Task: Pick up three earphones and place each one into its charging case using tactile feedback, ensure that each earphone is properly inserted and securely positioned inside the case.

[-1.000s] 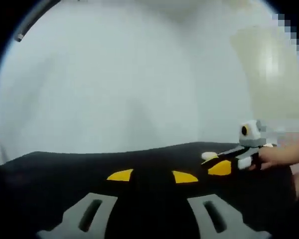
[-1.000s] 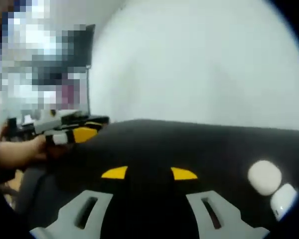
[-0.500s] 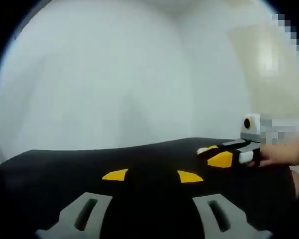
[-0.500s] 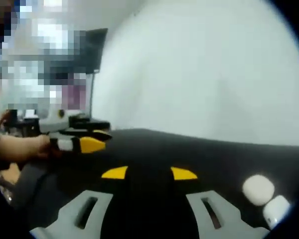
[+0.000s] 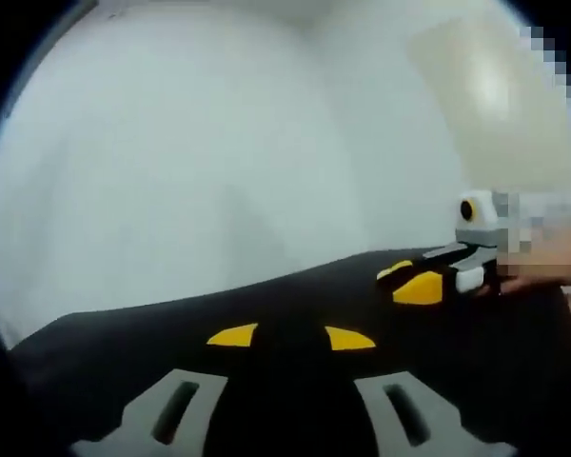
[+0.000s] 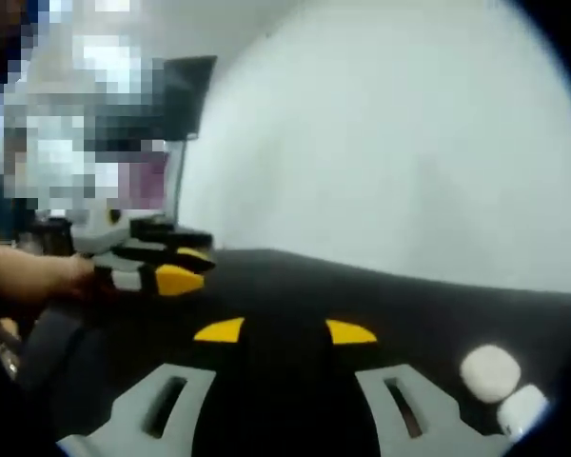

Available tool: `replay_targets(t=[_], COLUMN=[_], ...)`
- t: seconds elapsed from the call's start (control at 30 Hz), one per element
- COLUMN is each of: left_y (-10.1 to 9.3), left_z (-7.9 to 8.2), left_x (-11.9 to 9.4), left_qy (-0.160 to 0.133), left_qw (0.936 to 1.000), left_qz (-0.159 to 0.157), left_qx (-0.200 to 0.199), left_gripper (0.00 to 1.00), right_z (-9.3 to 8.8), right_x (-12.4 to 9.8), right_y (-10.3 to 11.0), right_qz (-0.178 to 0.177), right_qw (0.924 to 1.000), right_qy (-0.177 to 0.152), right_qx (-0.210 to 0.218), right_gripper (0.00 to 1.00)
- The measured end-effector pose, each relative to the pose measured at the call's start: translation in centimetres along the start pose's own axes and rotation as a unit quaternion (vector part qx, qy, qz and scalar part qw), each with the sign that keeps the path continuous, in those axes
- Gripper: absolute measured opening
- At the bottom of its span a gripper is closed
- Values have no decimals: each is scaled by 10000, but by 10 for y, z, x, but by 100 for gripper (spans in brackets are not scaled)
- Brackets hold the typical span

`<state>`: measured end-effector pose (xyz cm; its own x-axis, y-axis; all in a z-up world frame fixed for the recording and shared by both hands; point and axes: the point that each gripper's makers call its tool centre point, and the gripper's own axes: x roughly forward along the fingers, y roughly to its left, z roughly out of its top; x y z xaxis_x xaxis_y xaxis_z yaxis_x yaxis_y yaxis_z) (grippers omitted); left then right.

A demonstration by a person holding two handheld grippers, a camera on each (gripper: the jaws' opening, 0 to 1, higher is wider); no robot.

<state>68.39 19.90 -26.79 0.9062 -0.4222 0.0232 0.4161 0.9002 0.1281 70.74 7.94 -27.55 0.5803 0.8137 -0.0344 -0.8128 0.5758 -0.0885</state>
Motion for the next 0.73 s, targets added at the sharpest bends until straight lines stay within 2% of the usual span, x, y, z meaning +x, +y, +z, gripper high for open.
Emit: replay_targets(t=[0.07, 0.17, 0.73], left_y=[0, -3, -9], left_z=[1, -2, -4], left_x=[1, 2, 5], left_qy=[-54, 20, 119], left_qw=[9999, 9995, 9983], left_qz=[3, -52, -134], left_qx=[88, 306, 555], left_gripper=[22, 26, 28], right_z=[0, 0, 1], right_x=[0, 1, -1], right_y=[2, 1, 4], right_qz=[-13, 19, 126], right_qw=[10000, 9999, 9998], right_qy=[1, 8, -6], right_qx=[-55, -147, -168], right_gripper=[32, 32, 32])
